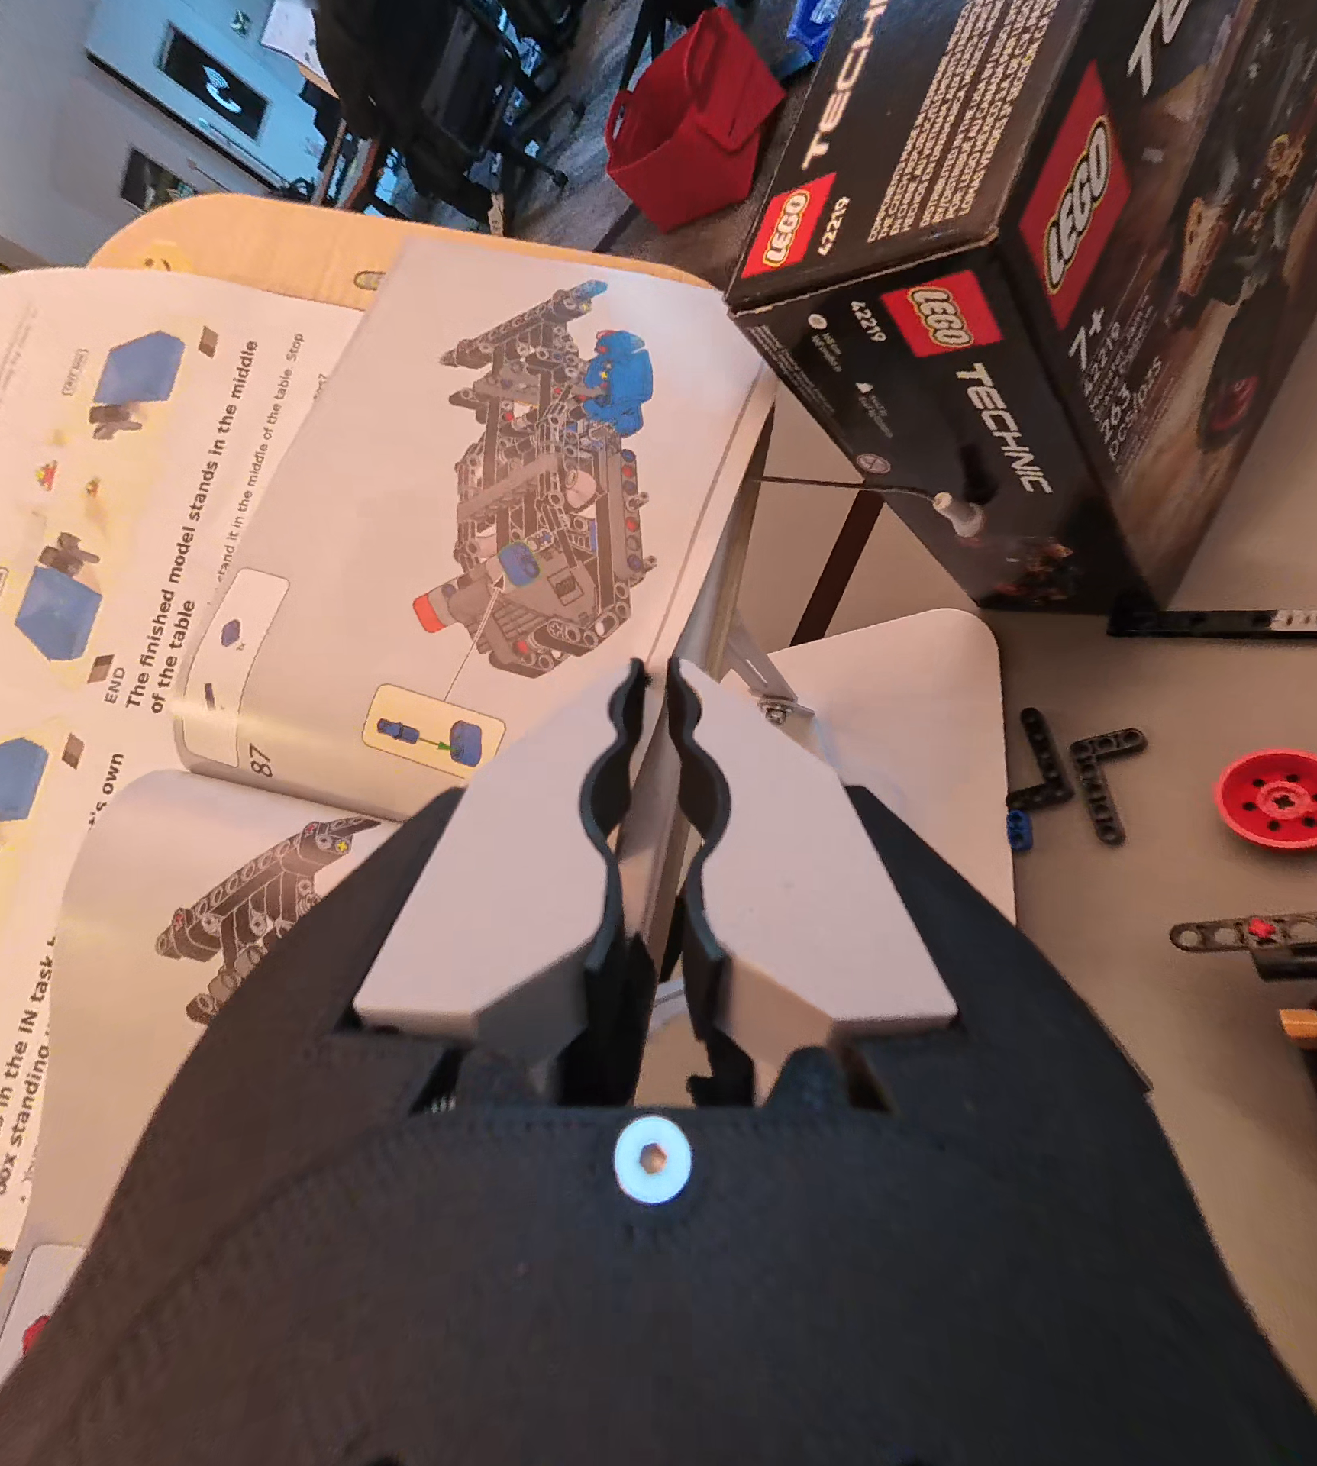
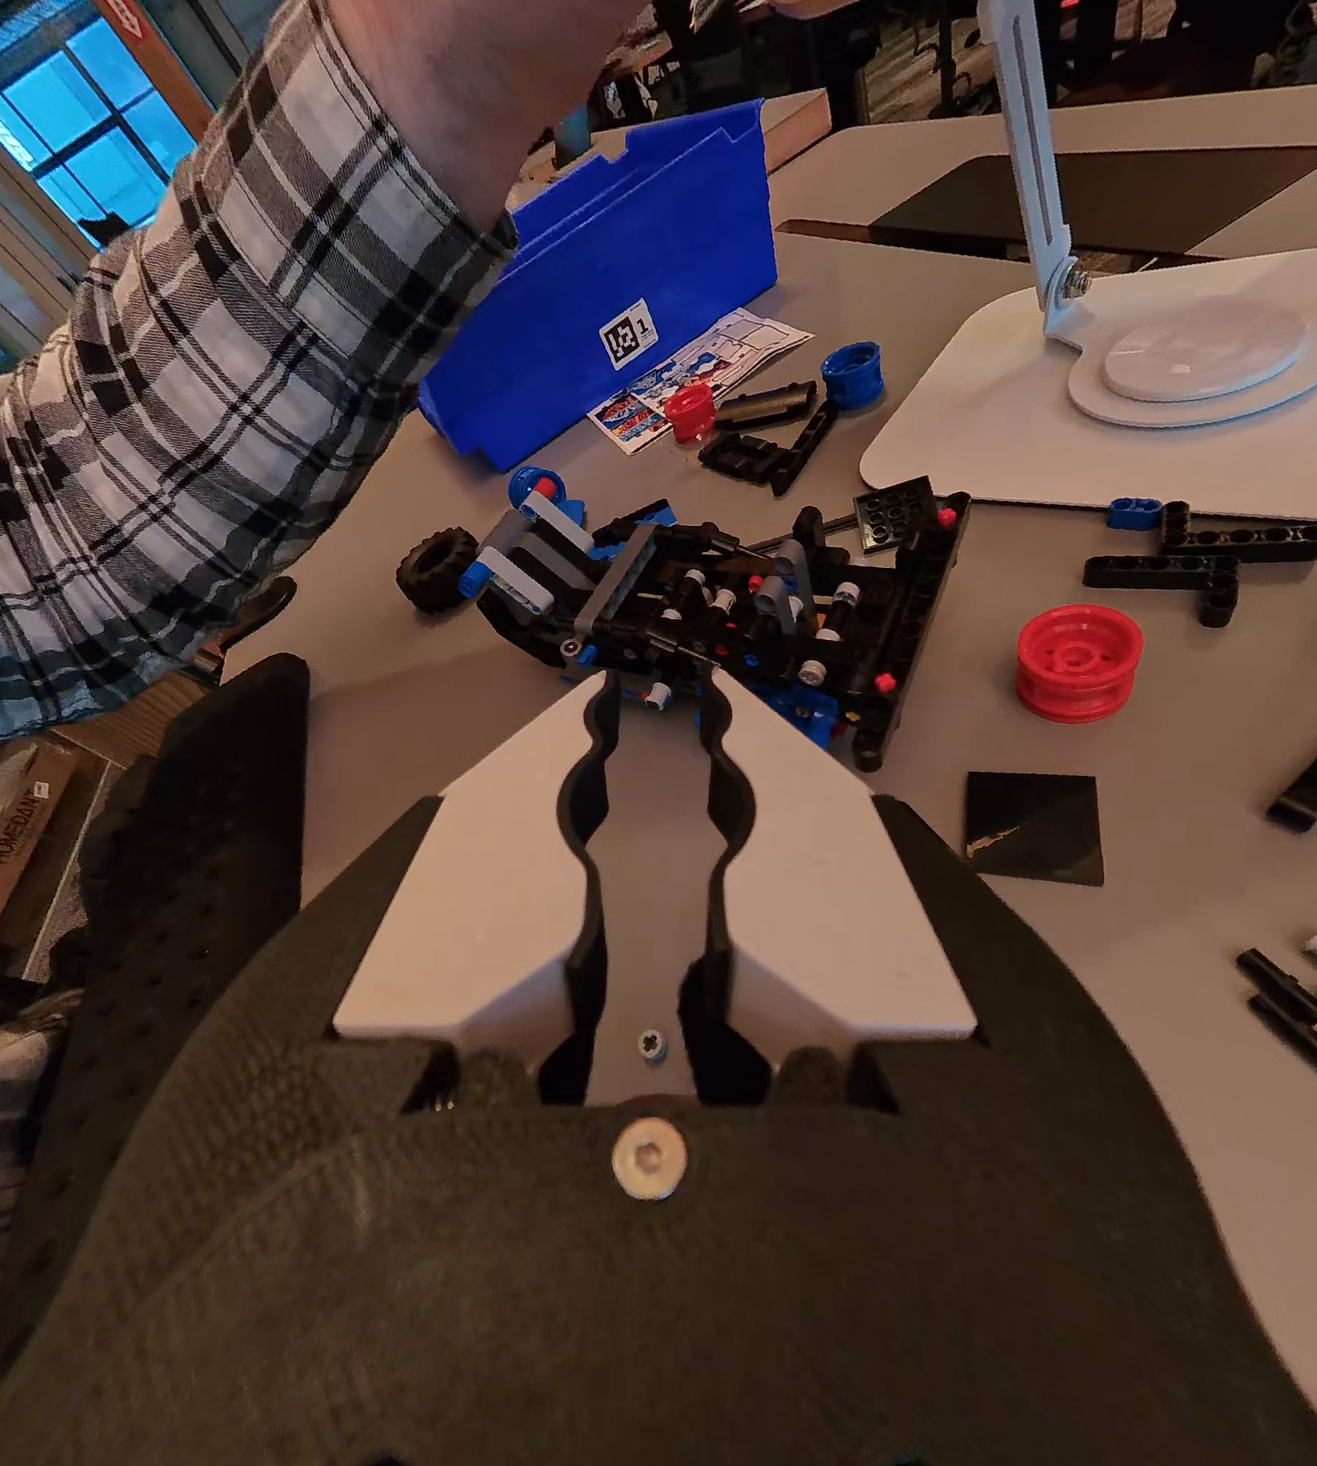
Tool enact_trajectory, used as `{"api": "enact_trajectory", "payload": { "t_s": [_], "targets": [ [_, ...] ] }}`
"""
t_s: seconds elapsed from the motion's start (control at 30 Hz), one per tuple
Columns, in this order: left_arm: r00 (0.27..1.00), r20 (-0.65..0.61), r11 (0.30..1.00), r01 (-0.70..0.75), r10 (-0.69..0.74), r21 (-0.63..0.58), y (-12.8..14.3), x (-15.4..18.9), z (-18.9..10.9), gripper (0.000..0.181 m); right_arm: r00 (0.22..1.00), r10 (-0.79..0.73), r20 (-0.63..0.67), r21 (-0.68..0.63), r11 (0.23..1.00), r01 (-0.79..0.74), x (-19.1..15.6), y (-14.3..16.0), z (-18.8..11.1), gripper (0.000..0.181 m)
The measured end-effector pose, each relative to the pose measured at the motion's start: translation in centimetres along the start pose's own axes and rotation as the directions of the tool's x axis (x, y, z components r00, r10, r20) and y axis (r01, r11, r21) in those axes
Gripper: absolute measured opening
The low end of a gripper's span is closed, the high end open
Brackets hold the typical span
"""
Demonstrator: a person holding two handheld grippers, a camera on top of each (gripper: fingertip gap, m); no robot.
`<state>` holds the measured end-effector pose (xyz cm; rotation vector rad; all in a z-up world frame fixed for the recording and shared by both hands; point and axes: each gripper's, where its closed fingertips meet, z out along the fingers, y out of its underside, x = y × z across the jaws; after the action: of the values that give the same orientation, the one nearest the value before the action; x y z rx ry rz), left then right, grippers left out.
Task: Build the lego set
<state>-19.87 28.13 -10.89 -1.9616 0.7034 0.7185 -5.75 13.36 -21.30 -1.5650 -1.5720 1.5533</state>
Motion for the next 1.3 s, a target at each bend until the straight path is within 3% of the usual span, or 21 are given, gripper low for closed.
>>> {"api": "enact_trajectory", "payload": {
  "t_s": [0.27,0.47,0.57,0.8,1.3],
  "targets": [
    [0.994,-0.039,0.994,0.105,-0.104,0.021,-0.2,0.0,-0.3,0.001,1.0,-0.002,0.0,0.002,1.0,0.002,-0.1,-0.1,-0.1,0.018],
    [0.998,-0.004,0.998,0.07,-0.07,0.002,-0.9,0.0,0.2,0.0,1.0,-0.003,0.0,-0.001,1.0,0.003,0.0,0.0,0.0,0.018],
    [0.993,-0.019,0.993,0.121,-0.12,0.013,-1.1,-0.1,0.3,0.0,1.0,-0.001,0.0,0.002,1.0,0.001,0.0,0.0,-0.1,0.018],
    [0.933,-0.131,0.935,0.346,-0.335,0.072,-0.9,-0.1,-0.1,0.0,1.0,-0.007,0.005,0.001,1.0,0.007,-0.3,-0.1,0.0,0.018],
    [0.865,-0.211,0.853,0.491,-0.455,0.176,-2.0,-0.8,-1.1,0.0,1.0,-0.015,0.006,-0.009,1.0,0.015,-0.2,0.3,0.3,0.02]
  ]
}}
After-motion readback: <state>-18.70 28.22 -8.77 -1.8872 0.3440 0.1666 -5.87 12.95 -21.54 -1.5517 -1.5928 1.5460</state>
